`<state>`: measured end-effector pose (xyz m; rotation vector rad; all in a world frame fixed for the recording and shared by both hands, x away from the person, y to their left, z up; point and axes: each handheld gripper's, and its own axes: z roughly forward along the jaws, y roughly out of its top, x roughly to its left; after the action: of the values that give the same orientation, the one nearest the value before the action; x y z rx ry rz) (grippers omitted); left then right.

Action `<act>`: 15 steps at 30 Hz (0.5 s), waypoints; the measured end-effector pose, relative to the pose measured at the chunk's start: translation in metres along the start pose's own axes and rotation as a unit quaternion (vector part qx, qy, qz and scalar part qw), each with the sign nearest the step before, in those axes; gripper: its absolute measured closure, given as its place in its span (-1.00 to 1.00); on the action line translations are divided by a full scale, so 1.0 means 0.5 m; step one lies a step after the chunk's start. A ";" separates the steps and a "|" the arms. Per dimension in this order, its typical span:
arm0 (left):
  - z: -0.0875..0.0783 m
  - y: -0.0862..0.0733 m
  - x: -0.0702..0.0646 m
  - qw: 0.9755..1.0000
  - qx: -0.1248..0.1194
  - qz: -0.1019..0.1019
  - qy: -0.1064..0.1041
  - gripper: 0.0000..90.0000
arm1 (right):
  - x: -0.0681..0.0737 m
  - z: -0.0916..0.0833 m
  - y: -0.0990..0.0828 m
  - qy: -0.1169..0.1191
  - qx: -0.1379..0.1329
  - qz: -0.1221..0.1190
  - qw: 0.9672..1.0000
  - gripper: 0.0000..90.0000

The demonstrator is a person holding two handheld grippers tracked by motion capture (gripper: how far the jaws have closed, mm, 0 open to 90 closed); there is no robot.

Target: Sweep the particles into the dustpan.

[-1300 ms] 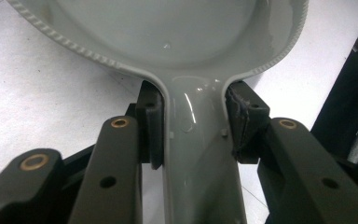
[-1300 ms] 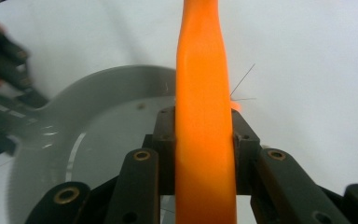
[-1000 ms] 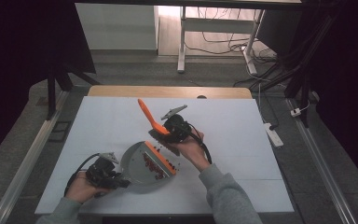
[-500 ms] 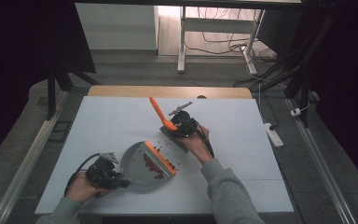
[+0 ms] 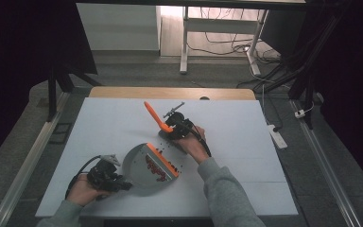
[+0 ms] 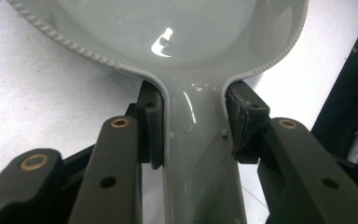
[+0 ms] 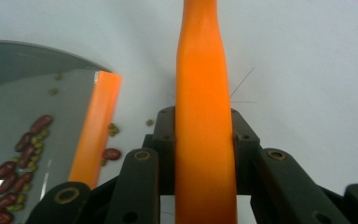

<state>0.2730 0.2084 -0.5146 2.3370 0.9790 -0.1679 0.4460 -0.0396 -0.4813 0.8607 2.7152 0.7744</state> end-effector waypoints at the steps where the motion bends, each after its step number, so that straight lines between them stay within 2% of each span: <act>1: 0.000 0.000 0.000 1.000 0.000 0.000 0.000 0.37 | 0.006 0.001 0.001 0.001 0.002 -0.007 1.000 0.58; 5: 0.001 0.000 0.000 1.000 0.000 0.000 0.000 0.37 | 0.028 0.001 0.002 0.002 0.008 -0.033 0.999 0.58; 8: 0.001 0.000 0.000 1.000 0.000 0.000 0.000 0.37 | 0.042 0.001 0.003 0.008 0.012 -0.045 0.999 0.57; 15: 0.001 0.000 0.000 1.000 0.000 0.000 0.000 0.37 | 0.069 0.000 0.003 0.033 0.012 -0.055 0.998 0.58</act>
<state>0.2733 0.2080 -0.5151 2.3369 0.9798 -0.1694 0.4188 -0.0186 -0.4815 0.6959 2.8064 0.7616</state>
